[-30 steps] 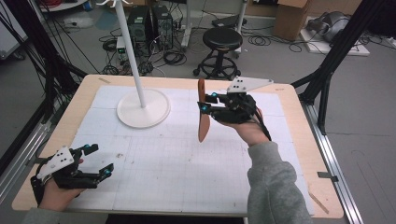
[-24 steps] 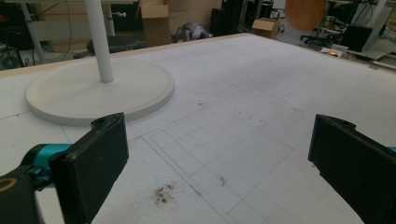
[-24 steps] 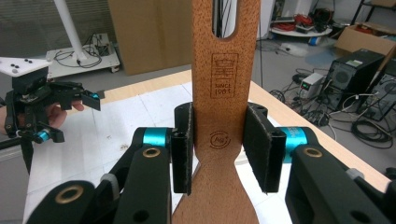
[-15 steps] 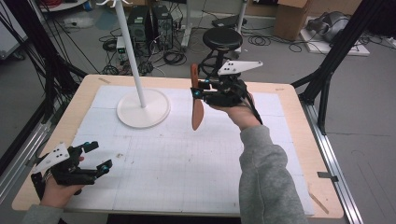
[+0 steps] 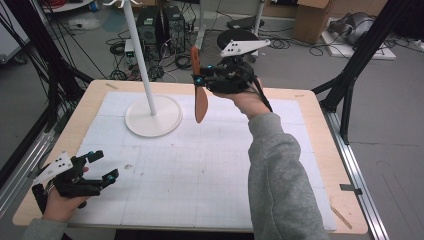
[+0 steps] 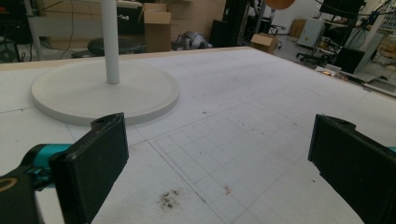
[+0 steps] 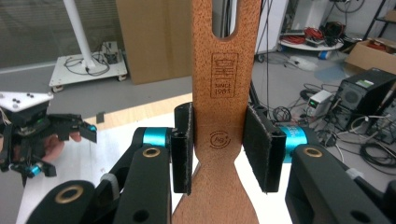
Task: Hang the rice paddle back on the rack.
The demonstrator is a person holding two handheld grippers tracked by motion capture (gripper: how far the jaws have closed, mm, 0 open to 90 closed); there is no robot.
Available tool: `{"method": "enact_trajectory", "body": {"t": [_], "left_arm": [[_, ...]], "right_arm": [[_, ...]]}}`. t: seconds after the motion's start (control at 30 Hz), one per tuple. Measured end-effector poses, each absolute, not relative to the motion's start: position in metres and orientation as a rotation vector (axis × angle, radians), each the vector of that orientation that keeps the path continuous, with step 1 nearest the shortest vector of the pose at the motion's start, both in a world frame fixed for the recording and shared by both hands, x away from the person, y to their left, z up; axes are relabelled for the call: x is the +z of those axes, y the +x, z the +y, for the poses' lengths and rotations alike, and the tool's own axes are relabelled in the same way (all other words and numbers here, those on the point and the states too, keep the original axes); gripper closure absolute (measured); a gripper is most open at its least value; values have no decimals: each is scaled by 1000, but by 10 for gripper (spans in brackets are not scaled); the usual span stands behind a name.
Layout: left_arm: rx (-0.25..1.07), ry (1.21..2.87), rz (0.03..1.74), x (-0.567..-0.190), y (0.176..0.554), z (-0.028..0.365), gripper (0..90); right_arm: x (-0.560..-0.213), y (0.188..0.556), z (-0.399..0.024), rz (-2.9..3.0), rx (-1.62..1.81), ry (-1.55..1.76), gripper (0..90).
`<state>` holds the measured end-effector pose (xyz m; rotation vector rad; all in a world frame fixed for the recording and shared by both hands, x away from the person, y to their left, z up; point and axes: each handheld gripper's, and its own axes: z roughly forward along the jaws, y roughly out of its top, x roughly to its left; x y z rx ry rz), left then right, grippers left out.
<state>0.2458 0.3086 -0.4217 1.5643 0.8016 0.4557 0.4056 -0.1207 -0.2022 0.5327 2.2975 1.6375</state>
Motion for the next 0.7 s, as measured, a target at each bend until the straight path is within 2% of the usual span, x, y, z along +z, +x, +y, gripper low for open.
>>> {"method": "enact_trajectory", "body": {"t": [0.7], "left_arm": [[457,1550,830,-423,239,317,56]], "right_arm": [[-175,443,-68,2314,1667,494,641]]}}
